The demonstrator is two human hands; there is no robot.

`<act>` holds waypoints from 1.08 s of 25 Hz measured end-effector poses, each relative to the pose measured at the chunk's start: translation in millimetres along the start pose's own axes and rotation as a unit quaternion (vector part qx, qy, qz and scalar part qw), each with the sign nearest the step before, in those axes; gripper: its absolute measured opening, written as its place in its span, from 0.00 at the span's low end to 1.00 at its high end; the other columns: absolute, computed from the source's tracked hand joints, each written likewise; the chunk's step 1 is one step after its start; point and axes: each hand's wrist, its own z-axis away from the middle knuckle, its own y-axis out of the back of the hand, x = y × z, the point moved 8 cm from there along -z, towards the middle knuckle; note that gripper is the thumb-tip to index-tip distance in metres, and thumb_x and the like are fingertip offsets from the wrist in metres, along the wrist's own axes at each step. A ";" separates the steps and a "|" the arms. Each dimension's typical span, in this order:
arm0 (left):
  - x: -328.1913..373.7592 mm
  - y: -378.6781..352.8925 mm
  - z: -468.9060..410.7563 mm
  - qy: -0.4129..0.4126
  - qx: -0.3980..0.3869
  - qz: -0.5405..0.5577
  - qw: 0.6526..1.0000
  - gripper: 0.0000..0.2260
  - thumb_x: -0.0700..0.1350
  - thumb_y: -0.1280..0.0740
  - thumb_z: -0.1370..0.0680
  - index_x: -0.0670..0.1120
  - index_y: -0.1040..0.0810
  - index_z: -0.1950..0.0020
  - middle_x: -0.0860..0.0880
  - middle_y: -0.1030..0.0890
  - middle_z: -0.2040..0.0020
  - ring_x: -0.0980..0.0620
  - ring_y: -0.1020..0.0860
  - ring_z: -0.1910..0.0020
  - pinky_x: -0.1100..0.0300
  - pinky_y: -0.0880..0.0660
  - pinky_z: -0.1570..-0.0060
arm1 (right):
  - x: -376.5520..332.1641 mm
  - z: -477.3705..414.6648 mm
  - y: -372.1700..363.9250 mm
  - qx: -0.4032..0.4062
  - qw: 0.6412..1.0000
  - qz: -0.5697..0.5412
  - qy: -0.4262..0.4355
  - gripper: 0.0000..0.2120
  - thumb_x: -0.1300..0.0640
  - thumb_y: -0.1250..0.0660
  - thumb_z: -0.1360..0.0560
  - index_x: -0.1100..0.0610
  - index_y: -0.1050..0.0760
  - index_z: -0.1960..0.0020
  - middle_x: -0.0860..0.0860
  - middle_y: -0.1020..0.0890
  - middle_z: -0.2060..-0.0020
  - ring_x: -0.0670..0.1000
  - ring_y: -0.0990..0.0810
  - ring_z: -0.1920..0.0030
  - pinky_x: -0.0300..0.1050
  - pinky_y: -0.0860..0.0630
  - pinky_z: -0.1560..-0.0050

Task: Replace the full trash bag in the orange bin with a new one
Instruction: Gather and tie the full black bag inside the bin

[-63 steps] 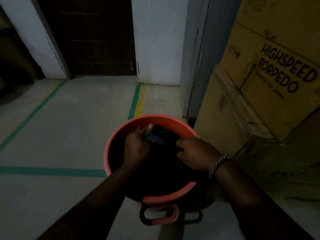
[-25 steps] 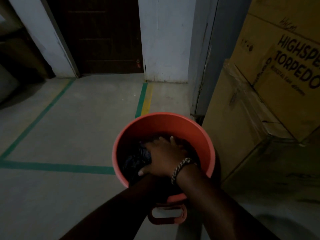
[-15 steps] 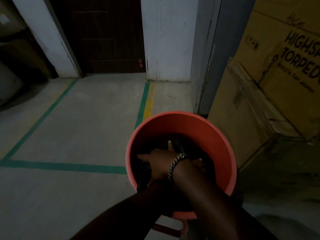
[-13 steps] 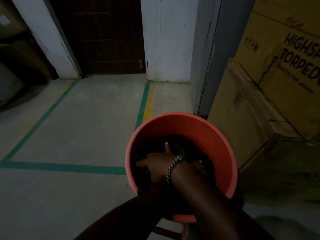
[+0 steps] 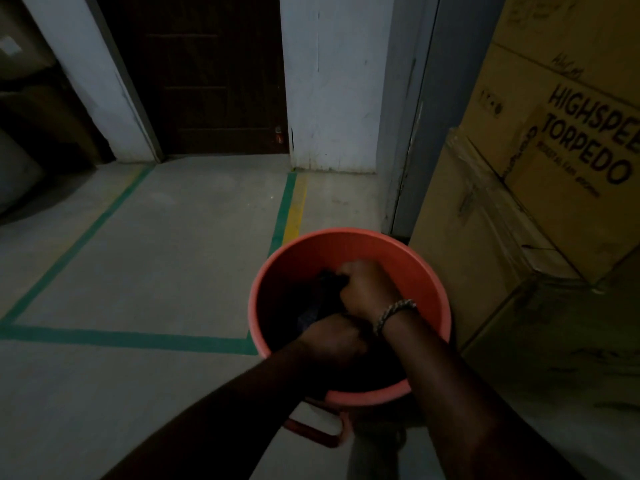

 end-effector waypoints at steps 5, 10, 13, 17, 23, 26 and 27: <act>1.4 30.7 7.2 -0.070 0.059 -0.092 0.992 0.12 0.49 0.39 0.26 0.47 0.17 0.52 0.48 0.20 0.51 0.48 0.30 0.51 0.53 0.33 0.53 | 79.9 -3.5 13.9 0.039 0.973 -0.142 -0.179 0.15 0.47 0.33 0.22 0.58 0.18 0.59 0.59 0.15 0.58 0.56 0.18 0.58 0.44 0.27 0.58; -44.6 55.8 24.1 0.165 0.122 0.143 0.968 0.14 0.58 0.29 0.24 0.50 0.17 0.46 0.51 0.22 0.50 0.51 0.21 0.48 0.56 0.24 0.47 | 107.0 4.2 -3.8 0.085 0.814 -0.486 -0.306 0.11 0.51 0.30 0.25 0.59 0.17 0.52 0.59 0.14 0.54 0.59 0.15 0.56 0.58 0.18 0.54; -57.3 71.6 40.9 0.275 0.258 0.224 0.899 0.19 0.56 0.23 0.28 0.51 0.19 0.41 0.58 0.20 0.53 0.59 0.21 0.53 0.63 0.24 0.50 | 100.0 2.6 -6.2 0.070 0.741 -0.594 -0.306 0.11 0.67 0.33 0.24 0.59 0.18 0.44 0.57 0.13 0.53 0.57 0.15 0.55 0.50 0.17 0.60; -70.8 59.9 47.3 0.362 0.290 0.320 0.826 0.06 0.48 0.25 0.25 0.49 0.14 0.50 0.57 0.14 0.55 0.62 0.16 0.54 0.55 0.19 0.51 | 89.5 -1.9 4.8 0.035 0.738 -0.623 -0.258 0.21 0.76 0.42 0.31 0.60 0.20 0.47 0.61 0.16 0.49 0.59 0.17 0.52 0.50 0.19 0.58; -67.6 49.9 43.1 0.362 0.272 0.350 0.820 0.05 0.43 0.26 0.24 0.53 0.14 0.55 0.57 0.13 0.57 0.63 0.17 0.57 0.61 0.20 0.56 | -2.0 3.5 53.7 0.053 0.983 -0.111 0.133 0.35 0.64 0.25 0.35 0.42 0.26 0.32 0.42 0.23 0.35 0.42 0.25 0.38 0.38 0.27 0.39; -71.7 41.6 35.4 0.344 0.251 0.359 0.831 0.04 0.49 0.27 0.23 0.54 0.15 0.59 0.54 0.14 0.60 0.60 0.17 0.58 0.56 0.20 0.56 | 2.7 4.2 7.1 -0.041 0.989 0.015 0.143 0.23 0.57 0.30 0.33 0.43 0.20 0.39 0.43 0.15 0.45 0.43 0.19 0.46 0.45 0.22 0.42; -71.3 38.6 32.1 0.339 0.243 0.378 0.826 0.04 0.50 0.27 0.23 0.52 0.14 0.57 0.54 0.13 0.58 0.57 0.16 0.56 0.53 0.19 0.54 | 12.6 2.0 4.1 -0.017 0.990 0.042 0.136 0.18 0.52 0.33 0.32 0.42 0.19 0.43 0.43 0.14 0.48 0.44 0.17 0.49 0.44 0.22 0.46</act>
